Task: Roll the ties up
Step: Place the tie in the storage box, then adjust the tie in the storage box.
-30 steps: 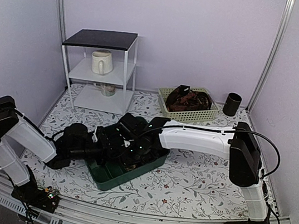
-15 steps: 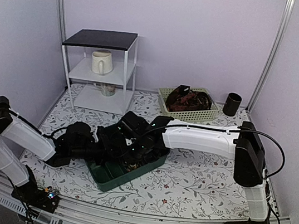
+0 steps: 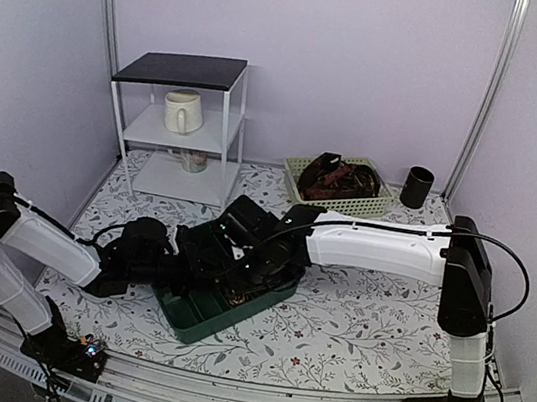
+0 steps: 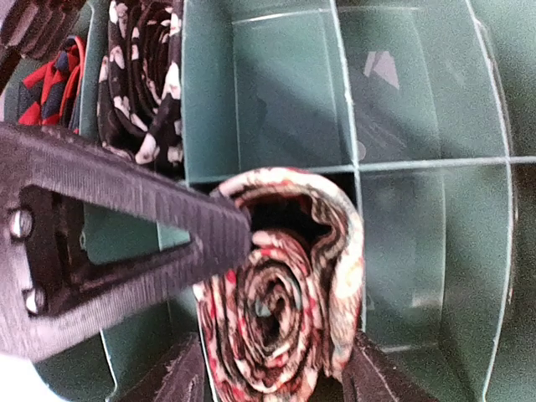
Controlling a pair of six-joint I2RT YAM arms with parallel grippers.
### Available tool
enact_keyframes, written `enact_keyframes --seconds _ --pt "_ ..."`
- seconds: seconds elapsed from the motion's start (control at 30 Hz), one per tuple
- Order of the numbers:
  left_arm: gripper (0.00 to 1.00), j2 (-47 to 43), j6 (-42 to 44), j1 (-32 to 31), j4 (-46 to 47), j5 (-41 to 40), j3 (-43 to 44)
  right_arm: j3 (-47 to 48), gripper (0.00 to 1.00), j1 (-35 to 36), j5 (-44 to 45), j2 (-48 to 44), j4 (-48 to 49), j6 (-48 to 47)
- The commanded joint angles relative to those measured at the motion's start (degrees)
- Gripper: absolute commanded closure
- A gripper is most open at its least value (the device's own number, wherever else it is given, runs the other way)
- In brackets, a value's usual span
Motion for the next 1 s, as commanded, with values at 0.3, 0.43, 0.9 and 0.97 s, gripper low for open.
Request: enact_keyframes --seconds 0.3,0.43,0.9,0.97 --pt "1.0 -0.45 3.14 -0.39 -9.41 -3.96 0.56 -4.35 0.76 -0.17 3.43 -4.61 2.48 1.15" --pt "1.0 -0.99 4.13 -0.38 -10.51 -5.07 1.11 -5.29 0.84 -0.24 4.37 -3.66 3.15 1.48" --pt "1.0 -9.91 14.3 -0.22 -17.69 -10.11 7.18 -10.71 0.6 -0.25 4.07 -13.46 4.55 2.83" --pt "0.98 -12.1 16.15 -0.18 -21.71 -12.4 9.3 -13.06 0.6 -0.27 5.03 -15.27 5.28 3.69"
